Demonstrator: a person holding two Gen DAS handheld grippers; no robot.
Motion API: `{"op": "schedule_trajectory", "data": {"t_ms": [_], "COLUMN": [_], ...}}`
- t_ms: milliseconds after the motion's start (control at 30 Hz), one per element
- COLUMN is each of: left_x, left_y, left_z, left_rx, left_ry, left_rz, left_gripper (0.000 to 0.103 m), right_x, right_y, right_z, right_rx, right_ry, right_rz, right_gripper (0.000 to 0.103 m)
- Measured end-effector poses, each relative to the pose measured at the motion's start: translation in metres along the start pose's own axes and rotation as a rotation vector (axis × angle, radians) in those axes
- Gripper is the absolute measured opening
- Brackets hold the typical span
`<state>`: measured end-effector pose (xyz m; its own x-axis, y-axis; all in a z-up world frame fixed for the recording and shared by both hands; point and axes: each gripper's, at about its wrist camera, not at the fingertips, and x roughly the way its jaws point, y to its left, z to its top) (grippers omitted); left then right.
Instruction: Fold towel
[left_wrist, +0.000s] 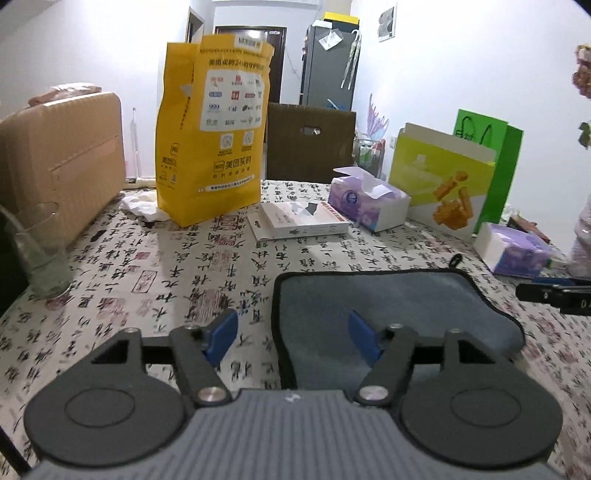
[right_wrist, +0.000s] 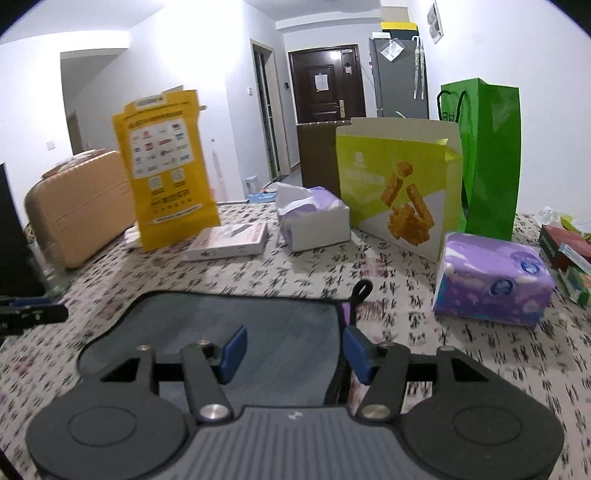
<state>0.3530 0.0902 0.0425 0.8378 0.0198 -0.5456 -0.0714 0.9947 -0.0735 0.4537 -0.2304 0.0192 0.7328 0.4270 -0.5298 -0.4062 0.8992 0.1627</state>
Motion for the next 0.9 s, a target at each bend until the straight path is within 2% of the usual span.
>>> {"op": "schedule_trajectory", "data": {"t_ms": [67,200,233,300,500,900], "left_x": [-0.014,-0.04,-0.045,-0.056,-0.086,-0.135], "left_y": [-0.003,-0.009,-0.01,-0.013,-0.018,-0.019], "left_z": [-0.005,-0.014,-0.016,-0.021,-0.039,-0.072], "left_rx": [0.011,0.039,0.042,0.041,0.049,0.029], "left_ry": [-0.011,-0.041,-0.044,-0.049,-0.076,-0.124], "left_rz": [-0.005,-0.022,-0.023,-0.028,-0.041,-0.06], "left_gripper": [0.081,0.088,0.09,0.091,0.098,0.103], "right_x": [-0.013,-0.042,-0.048,-0.061,-0.095,-0.152], "right_y": [0.005,0.012,0.014,0.016,0.027,0.056], "right_z": [-0.007,-0.015,-0.017,-0.02,-0.033,-0.072], "right_rx": [-0.001,-0.002,-0.002,0.002,-0.013,-0.084], "right_ry": [-0.002,-0.022,-0.027,-0.04,-0.056,-0.095], "right_rz": [0.001,-0.001,-0.002,-0.004,-0.006,-0.019], "right_gripper": [0.058,0.06,0.064,0.074,0.082,0.087]}}
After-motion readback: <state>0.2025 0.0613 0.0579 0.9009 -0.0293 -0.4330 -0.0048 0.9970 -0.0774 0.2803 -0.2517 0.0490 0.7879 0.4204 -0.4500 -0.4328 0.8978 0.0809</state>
